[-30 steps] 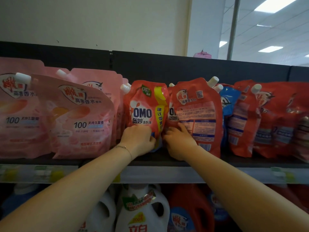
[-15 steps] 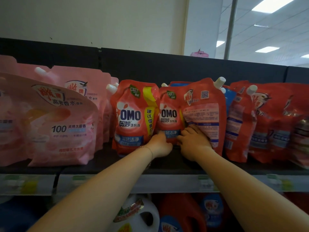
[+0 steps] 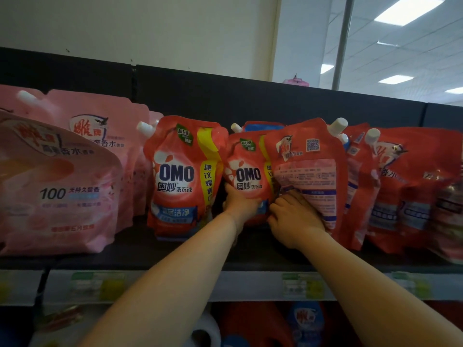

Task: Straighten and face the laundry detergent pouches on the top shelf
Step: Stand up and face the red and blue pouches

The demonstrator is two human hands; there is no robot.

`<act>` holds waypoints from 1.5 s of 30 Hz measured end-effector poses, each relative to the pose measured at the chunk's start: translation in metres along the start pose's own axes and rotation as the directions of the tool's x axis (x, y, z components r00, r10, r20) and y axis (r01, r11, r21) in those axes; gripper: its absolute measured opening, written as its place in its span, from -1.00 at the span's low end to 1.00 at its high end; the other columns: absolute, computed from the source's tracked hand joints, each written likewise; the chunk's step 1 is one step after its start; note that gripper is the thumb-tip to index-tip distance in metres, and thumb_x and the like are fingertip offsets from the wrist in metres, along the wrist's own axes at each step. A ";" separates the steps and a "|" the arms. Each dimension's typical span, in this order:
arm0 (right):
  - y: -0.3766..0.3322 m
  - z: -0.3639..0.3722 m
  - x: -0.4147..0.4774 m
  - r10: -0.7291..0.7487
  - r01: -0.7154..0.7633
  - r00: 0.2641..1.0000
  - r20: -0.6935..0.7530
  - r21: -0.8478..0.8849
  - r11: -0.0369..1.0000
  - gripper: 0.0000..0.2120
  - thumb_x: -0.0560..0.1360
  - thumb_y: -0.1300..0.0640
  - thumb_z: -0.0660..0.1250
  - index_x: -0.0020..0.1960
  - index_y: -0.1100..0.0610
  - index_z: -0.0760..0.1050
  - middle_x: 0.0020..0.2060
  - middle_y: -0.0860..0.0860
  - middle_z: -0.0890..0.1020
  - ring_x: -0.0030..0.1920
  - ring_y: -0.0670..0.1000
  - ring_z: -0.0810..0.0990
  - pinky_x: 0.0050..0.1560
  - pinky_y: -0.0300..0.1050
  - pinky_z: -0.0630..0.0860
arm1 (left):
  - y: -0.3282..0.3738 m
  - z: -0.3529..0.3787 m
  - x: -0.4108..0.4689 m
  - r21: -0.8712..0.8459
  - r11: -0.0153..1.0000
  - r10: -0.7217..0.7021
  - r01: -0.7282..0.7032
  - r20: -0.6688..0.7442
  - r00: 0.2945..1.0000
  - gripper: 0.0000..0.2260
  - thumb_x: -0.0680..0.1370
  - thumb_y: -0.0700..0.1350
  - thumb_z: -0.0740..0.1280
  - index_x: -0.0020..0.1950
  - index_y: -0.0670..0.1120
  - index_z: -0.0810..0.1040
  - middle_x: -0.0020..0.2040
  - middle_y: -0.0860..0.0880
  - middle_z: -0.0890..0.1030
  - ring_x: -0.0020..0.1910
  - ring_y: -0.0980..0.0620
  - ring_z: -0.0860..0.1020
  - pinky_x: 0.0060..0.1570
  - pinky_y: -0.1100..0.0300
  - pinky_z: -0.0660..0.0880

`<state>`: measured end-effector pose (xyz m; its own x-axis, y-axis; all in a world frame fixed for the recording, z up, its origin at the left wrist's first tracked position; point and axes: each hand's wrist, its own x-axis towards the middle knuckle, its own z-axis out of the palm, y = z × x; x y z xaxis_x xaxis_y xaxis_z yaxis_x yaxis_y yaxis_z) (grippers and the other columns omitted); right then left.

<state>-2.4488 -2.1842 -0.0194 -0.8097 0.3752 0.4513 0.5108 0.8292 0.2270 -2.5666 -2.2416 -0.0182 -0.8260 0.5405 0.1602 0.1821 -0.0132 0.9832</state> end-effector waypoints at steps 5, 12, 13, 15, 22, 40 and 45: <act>-0.002 0.002 -0.004 0.005 -0.002 0.997 -0.072 0.038 0.999 -0.67 0.59 -0.01 0.07 0.23 0.11 0.44 0.28 0.02 0.45 0.38 0.03 0.25 0.44 -0.10 0.05 | 0.000 0.006 -0.017 0.040 0.998 0.051 -0.047 -0.084 0.995 -0.47 0.43 -0.11 0.46 0.30 -0.02 0.28 0.19 -0.07 0.52 0.17 -0.12 0.50 0.19 -0.03 0.45; -0.004 0.003 -0.001 -0.014 0.013 0.999 -0.049 -0.008 1.000 -0.58 0.59 -0.03 0.08 0.35 0.15 0.38 0.31 0.03 0.44 0.41 0.06 0.21 0.47 -0.07 -0.06 | 0.003 0.005 -0.034 0.382 0.878 0.325 -0.288 -0.035 0.945 -0.53 0.53 -0.05 0.30 0.41 0.10 0.26 0.24 -0.07 0.54 0.17 -0.15 0.52 0.15 0.00 0.49; -0.004 0.002 -0.002 -0.023 0.022 0.999 -0.043 -0.016 1.000 -0.55 0.59 -0.04 0.08 0.40 0.14 0.33 0.33 0.03 0.43 0.41 0.06 0.21 0.47 -0.08 -0.08 | 0.006 0.005 -0.035 0.468 0.818 0.376 -0.336 0.009 0.927 -0.54 0.55 -0.05 0.27 0.43 0.11 0.25 0.26 -0.09 0.51 0.19 -0.17 0.49 0.16 -0.03 0.48; -0.006 -0.001 -0.003 -0.038 0.037 0.998 -0.045 -0.015 0.999 -0.50 0.59 -0.06 0.09 0.47 0.12 0.24 0.38 0.02 0.39 0.43 0.04 0.19 0.46 -0.09 -0.11 | 0.012 0.007 -0.037 0.623 0.676 0.453 -0.394 0.071 0.888 -0.55 0.57 -0.03 0.24 0.45 0.11 0.24 0.31 -0.14 0.40 0.26 -0.21 0.38 0.21 -0.08 0.41; -0.008 -0.005 -0.006 -0.062 0.062 0.998 -0.020 -0.008 0.998 -0.54 0.59 -0.05 0.09 0.41 0.13 0.32 0.32 0.03 0.43 0.40 0.05 0.20 0.45 -0.09 -0.09 | 0.006 0.002 -0.040 0.297 0.839 0.475 -0.456 0.010 0.880 -0.53 0.50 -0.21 0.33 0.38 0.04 0.38 0.38 -0.08 0.38 0.34 -0.16 0.39 0.35 -0.04 0.35; -0.064 -0.031 -0.002 0.163 -0.194 0.981 0.105 0.536 0.822 -0.13 0.39 0.11 0.31 0.54 -0.03 -0.13 0.51 0.10 0.14 0.49 0.21 0.04 0.44 0.15 0.13 | 0.010 -0.140 -0.084 0.071 0.774 0.625 -0.629 0.064 0.778 -0.32 0.34 -0.27 0.56 0.18 0.08 0.17 0.20 -0.04 0.54 0.17 0.09 0.57 0.13 0.12 0.56; -0.104 -0.028 -0.013 0.143 0.011 0.977 -0.155 0.715 0.700 -0.01 0.38 0.25 0.31 0.52 -0.03 -0.33 0.54 0.05 -0.02 0.49 0.17 0.11 0.41 0.20 0.25 | 0.004 -0.186 -0.087 0.113 0.800 0.586 -0.590 0.068 0.808 -0.26 0.33 -0.34 0.53 0.27 0.00 0.11 0.25 -0.05 0.49 0.19 0.09 0.54 0.16 0.00 0.55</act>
<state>-2.4833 -2.2873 -0.0248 -0.6732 0.4213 0.6077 0.1420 0.8802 -0.4529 -2.5938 -2.4452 -0.0121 -0.5242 0.4859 0.6994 0.6929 -0.2342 0.6819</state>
